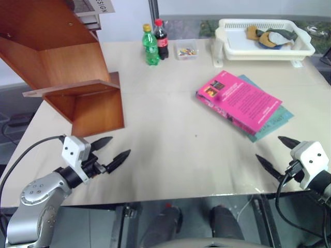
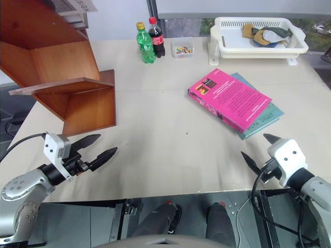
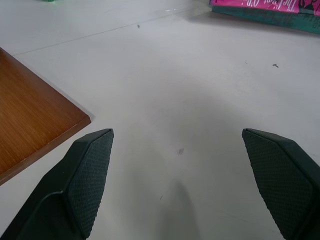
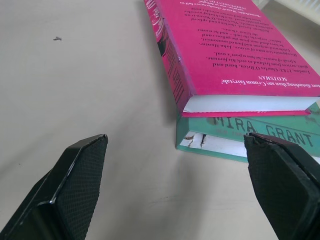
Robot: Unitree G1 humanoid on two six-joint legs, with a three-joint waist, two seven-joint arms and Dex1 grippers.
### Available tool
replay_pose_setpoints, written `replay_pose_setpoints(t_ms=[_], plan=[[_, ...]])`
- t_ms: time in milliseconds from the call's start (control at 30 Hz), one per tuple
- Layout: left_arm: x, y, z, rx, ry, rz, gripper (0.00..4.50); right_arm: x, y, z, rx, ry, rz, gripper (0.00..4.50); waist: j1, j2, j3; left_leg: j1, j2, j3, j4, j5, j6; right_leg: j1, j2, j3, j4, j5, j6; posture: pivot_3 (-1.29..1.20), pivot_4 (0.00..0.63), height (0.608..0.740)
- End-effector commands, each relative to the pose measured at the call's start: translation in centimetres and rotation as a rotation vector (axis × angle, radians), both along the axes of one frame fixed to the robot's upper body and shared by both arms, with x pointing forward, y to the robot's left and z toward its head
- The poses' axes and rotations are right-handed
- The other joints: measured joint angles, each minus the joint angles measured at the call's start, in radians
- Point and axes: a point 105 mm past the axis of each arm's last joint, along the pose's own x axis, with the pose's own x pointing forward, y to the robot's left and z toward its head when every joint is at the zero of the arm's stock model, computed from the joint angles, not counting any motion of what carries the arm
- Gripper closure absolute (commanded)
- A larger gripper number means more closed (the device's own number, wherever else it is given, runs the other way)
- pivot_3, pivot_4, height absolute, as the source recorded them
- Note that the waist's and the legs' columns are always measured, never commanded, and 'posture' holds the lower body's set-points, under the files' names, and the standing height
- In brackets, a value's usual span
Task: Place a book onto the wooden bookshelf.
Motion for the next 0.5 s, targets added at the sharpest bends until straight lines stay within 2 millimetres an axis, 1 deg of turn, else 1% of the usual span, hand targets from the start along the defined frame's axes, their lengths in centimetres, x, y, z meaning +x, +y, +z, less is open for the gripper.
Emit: replay_pose_setpoints(t_ms=[33, 167, 500], plan=[[-0.1, 0.2, 1.7, 0.030, -0.066, 0.006, 0.10, 0.1, 0.0, 0.7, -0.019, -0.031, 0.012, 0.00, 0.000, 0.000, 0.000, 0.000, 0.000, 0.000, 0.000, 0.000, 0.000, 0.000, 0.000, 0.000, 0.000, 0.000, 0.000, 0.00, 0.150, 0.740], [0.3, -0.4, 2.1, 0.033, -0.082, 0.000, 0.10, 0.5, 0.4, 0.5, -0.019, -0.028, 0.040, 0.00, 0.001, 0.000, 0.000, 0.000, 0.000, 0.000, 0.000, 0.000, 0.000, 0.000, 0.000, 0.000, 0.000, 0.000, 0.000, 0.00, 0.150, 0.740], [1.1, -1.4, 2.4, 0.025, -0.094, -0.053, 0.10, 0.9, 1.1, 0.5, -0.041, -0.048, 0.021, 0.00, 0.006, 0.000, 0.000, 0.000, 0.001, 0.001, 0.000, 0.000, 0.000, 0.000, 0.000, 0.000, 0.000, 0.000, 0.000, 0.00, 0.150, 0.740]])
